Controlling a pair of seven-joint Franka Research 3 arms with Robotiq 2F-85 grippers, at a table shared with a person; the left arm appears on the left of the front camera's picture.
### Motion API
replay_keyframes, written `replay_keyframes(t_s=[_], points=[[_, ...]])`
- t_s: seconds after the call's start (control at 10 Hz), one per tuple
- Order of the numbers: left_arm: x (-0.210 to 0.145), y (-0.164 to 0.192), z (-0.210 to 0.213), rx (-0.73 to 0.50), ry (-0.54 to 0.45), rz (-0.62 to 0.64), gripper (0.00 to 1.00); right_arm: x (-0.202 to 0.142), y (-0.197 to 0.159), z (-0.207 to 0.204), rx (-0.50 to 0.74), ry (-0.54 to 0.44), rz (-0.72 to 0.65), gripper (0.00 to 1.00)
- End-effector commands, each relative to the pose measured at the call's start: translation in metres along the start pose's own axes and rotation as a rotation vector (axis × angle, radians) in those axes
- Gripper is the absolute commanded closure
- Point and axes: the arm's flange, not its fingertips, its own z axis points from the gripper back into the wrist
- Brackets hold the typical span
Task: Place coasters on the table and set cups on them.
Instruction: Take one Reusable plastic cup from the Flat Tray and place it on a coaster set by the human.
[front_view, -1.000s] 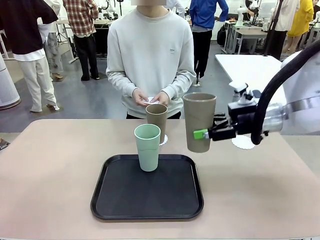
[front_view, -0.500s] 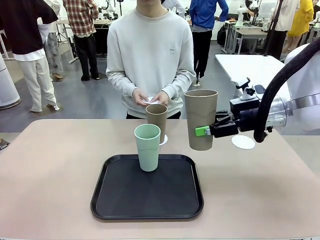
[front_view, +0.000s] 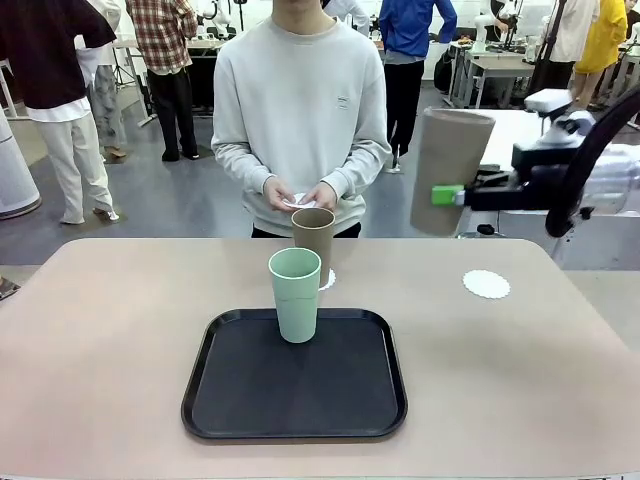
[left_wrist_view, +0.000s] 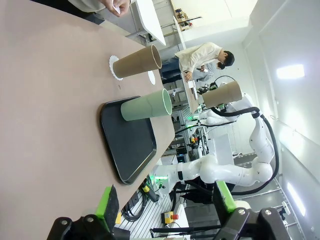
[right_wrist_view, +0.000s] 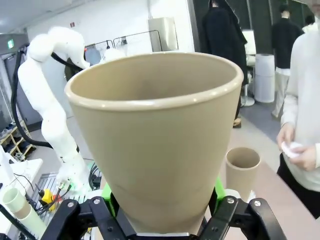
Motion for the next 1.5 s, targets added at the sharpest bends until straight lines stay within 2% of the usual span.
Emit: replay_keyframes(t_s=[0.0,0.3,0.4,0.6,0.8,1.0,1.3,1.4], points=[[0.0,-0.002,0.001,-0.005,-0.003,-0.005,0.0,0.009,0.004,-0.007,0.001,-0.019,-0.029,0.18],[0.0,-0.002,0.001,-0.005,-0.003,-0.005,0.0,0.019,-0.011,0.002,-0.03,0.02,0.019,0.18],[0.0,-0.002,0.001,-0.005,-0.003,-0.005,0.0,0.052,-0.051,0.053,-0.079,0.094,0.122,0.18],[0.0,-0.002,0.001,-0.005,-0.003,-0.005,0.0,0.058,-0.063,0.066,-0.124,0.087,0.123,0.18],[0.0,-0.002,0.001,-0.005,-0.003,-0.005,0.0,0.077,-0.105,0.125,-0.185,0.052,0.156,0.18],[0.0,-0.002,0.001,-0.005,-0.003,-0.005,0.0,0.082,-0.128,0.158,-0.198,0.045,0.158,0.18],[0.0,-0.002,0.001,-0.005,-0.003,-0.005,0.0,0.073,-0.147,0.175,-0.222,0.043,0.146,0.18],[0.0,-0.002,0.001,-0.005,-0.003,-0.005,0.0,0.073,-0.137,0.168,-0.25,0.039,0.135,0.18]])
